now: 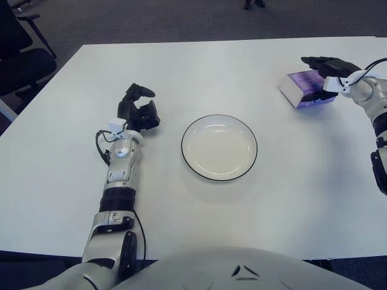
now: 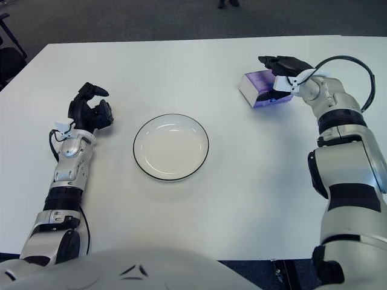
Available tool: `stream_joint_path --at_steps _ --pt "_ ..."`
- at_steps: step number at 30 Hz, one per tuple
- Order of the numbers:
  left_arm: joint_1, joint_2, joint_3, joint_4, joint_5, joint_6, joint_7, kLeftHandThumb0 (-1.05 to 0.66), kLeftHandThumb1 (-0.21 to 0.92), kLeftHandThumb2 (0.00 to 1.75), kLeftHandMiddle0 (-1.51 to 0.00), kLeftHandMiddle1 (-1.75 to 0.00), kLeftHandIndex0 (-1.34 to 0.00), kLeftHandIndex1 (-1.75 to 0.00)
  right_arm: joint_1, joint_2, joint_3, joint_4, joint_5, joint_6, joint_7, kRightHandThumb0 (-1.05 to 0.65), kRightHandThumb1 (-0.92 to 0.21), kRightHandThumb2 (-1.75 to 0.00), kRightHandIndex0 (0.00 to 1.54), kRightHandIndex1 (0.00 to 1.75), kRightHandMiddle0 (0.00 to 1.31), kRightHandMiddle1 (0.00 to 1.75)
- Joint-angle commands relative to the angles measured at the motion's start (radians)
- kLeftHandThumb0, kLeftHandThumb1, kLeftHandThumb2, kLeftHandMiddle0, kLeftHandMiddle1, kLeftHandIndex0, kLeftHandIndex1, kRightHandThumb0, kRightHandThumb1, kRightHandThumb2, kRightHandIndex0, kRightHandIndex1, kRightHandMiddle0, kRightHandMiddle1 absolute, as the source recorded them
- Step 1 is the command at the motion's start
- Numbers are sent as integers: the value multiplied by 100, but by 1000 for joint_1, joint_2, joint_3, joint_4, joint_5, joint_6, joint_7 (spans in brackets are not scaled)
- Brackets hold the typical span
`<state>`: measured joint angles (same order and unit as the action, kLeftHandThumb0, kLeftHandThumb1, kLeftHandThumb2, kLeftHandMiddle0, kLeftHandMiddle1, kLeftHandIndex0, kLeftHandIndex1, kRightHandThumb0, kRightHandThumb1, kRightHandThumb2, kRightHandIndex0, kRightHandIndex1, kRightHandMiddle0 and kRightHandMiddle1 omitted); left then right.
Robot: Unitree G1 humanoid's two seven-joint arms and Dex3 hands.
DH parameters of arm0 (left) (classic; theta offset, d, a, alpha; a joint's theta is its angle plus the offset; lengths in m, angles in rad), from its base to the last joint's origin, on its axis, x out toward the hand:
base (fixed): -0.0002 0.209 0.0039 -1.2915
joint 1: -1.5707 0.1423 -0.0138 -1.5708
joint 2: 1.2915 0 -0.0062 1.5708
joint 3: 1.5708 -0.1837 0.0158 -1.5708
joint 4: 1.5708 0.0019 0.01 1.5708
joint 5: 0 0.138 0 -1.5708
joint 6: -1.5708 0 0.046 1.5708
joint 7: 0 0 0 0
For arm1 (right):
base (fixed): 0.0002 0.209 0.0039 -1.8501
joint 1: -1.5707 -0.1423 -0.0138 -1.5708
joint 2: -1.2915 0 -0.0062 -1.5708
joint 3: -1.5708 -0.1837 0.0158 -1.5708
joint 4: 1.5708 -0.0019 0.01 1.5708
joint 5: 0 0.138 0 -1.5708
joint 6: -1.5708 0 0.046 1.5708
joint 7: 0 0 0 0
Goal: Put the tissue paper into the plate.
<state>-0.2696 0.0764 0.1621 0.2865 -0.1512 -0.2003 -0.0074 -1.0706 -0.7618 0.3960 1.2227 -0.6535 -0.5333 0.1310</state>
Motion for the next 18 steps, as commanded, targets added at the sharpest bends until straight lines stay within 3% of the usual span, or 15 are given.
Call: stream_joint_path --at_steps 1,8,18 --pt "216 -90 -10 127 5 -28 16 -47 35 128 -130 -175 -59 -175 -44 22 24 12 -19 0 17 -102 -81 -22 0 0 0 0" --pt "215 -91 -9 134 7 -40 16 -46 38 125 -131 -175 -57 -175 -46 31 29 23 -6 1 59 -104 -84 -22 0 0 0 0" --pt "217 -89 -8 136 4 -44 14 -46 38 124 -132 -175 -56 -175 -49 49 30 41 16 10 197 -102 -86 -22 0 0 0 0"
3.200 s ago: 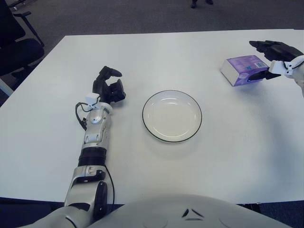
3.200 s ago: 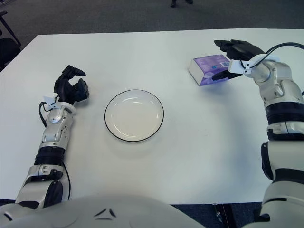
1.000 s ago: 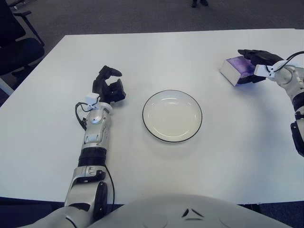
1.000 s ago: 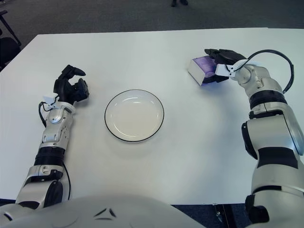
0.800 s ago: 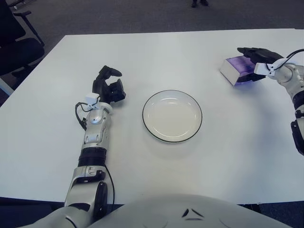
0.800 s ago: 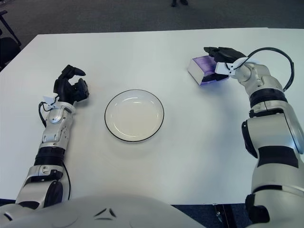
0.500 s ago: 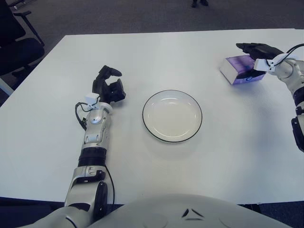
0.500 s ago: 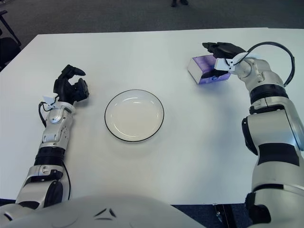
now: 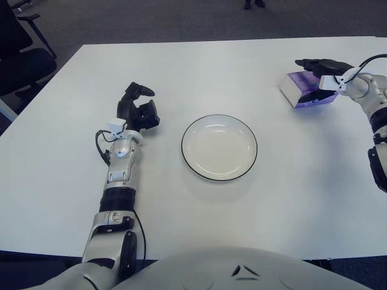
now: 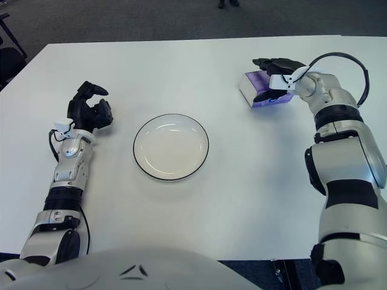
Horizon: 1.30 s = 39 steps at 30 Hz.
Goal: Put the tissue paper into the plate.
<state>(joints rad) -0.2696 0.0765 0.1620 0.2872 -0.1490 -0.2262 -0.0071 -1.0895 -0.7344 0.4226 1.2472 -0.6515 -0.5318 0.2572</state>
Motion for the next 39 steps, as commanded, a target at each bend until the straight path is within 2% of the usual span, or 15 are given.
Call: stream_joint_path --at_steps 1,15,34,36,38,39 --pt "220 -89 -8 133 2 -18 13 -46 38 124 -132 -175 -56 -175 -30 22 1 17 16 10 80 -102 -86 -22 0 0 0 0" --pt "228 -88 -7 110 13 -16 33 -47 35 127 -132 -175 -59 -175 -40 50 -19 38 55 108 273 -104 -92 -26 0 0 0 0" --pt "242 -90 -14 78 28 -4 75 -47 34 129 -132 -175 -59 -175 12 74 26 43 28 128 248 -95 -91 -32 0 0 2 1" --pt "245 -92 -14 72 26 -2 77 -47 34 129 -132 -175 -59 -175 23 75 25 45 30 123 233 -89 -84 -37 2 1 1 23" --pt "246 -93 -14 69 24 -1 79 -47 34 129 -131 -175 -59 -175 29 76 20 46 36 120 225 -86 -80 -41 4 2 0 36" --pt "247 -94 -14 67 22 -1 79 -47 34 129 -131 -175 -59 -175 34 76 14 45 42 118 213 -80 -72 -50 7 7 0 54"
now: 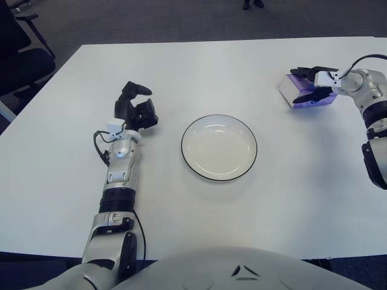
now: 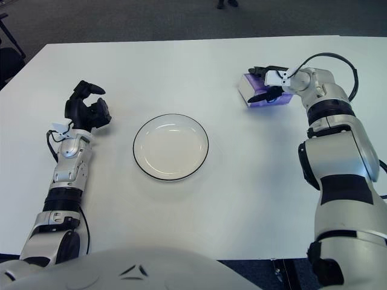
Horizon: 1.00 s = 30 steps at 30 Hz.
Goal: Put the tissue paper into the plate.
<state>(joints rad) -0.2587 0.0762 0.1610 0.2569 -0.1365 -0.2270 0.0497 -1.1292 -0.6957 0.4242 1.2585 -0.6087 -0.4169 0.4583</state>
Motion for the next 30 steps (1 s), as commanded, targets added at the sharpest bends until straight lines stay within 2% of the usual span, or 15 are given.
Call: stream_joint_path --at_steps 1,3,4,5,6,7,9,12,14,16,17,20,22,24,30 --pt "237 -95 -13 95 8 0 22 -47 34 129 -131 -175 -59 -175 78 38 7 33 4 1 3 -73 -65 -60 8 18 0 67" --pt "239 -95 -13 90 5 1 21 -47 34 129 -131 -175 -59 -175 84 39 3 31 7 -2 -16 -55 -45 -88 3 63 0 104" --pt "241 -94 -14 88 4 0 19 -47 34 129 -131 -175 -59 -175 89 38 7 30 2 -6 -34 -51 -42 -92 2 70 0 110" --pt "242 -94 -14 87 3 0 17 -47 34 129 -131 -175 -59 -175 92 37 10 29 -3 -9 -48 -42 -36 -103 2 94 2 125" --pt "242 -94 -14 86 3 0 17 -47 34 129 -131 -175 -59 -175 93 37 12 29 -5 -11 -57 -35 -32 -111 1 110 3 136" --pt "242 -93 -15 86 3 -1 14 -47 34 129 -131 -175 -59 -175 98 35 23 33 -19 -18 -86 -33 -31 -113 1 115 3 139" --pt "243 -91 -16 86 3 -3 10 -47 34 129 -131 -175 -59 -175 106 31 43 41 -44 -29 -139 -14 -26 -128 0 140 9 153" --pt "243 -89 -17 84 3 -1 8 -47 34 129 -131 -175 -59 -175 113 28 64 47 -68 -47 -202 0 -23 -138 0 161 14 165" --pt "244 -89 -18 83 5 3 12 -47 34 129 -131 -175 -59 -175 119 23 69 44 -70 -71 -238 5 -23 -141 1 167 17 170" --pt "244 -88 -19 82 8 4 16 -47 34 129 -131 -175 -59 -175 125 18 67 38 -65 -98 -268 3 -32 -130 18 166 35 172" --pt "244 -88 -19 82 10 4 17 -47 34 129 -131 -175 -59 -175 128 16 66 37 -62 -107 -277 2 -32 -129 28 163 44 173" --pt "244 -87 -20 83 12 0 17 -47 34 129 -131 -175 -59 -175 130 15 65 36 -56 -116 -284 1 -29 -131 44 158 58 174" --pt "248 -86 -23 80 18 -5 20 -47 34 129 -131 -175 -59 -175 129 15 59 38 -48 -109 -275 1 -26 -133 51 155 63 174" --pt "250 -85 -25 79 24 -12 22 -47 34 129 -131 -175 -59 -175 130 15 50 36 -36 -106 -263 0 -17 -140 65 147 69 175" --pt "250 -86 -27 79 29 -24 22 -47 34 128 -131 -175 -59 -175 133 18 30 35 -13 -96 -260 0 -8 -145 83 134 72 175"
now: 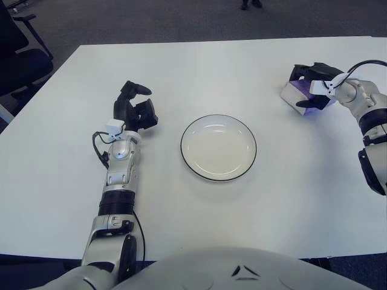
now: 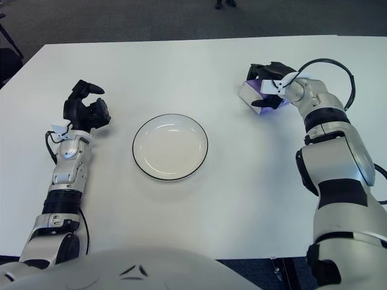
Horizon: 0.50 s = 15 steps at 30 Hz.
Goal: Put the tissue paper into the plate.
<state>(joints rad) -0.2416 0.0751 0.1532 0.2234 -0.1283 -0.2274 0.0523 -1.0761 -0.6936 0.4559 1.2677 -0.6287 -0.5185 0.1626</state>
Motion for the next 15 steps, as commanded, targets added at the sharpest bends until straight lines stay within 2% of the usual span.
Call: stream_joint_path --at_steps 1,9,15 --pt "233 -85 -19 112 21 -24 19 -47 34 128 -131 -175 -59 -175 81 16 -4 26 9 5 35 0 -8 -146 84 133 72 175" --pt "233 -85 -20 115 27 -36 18 -47 34 129 -132 -175 -59 -175 90 11 -10 21 22 -13 13 0 -6 -147 91 128 70 175" --pt "232 -86 -19 118 31 -42 18 -47 34 129 -132 -175 -60 -175 102 14 -39 19 45 -27 -4 0 -5 -149 92 133 68 175"
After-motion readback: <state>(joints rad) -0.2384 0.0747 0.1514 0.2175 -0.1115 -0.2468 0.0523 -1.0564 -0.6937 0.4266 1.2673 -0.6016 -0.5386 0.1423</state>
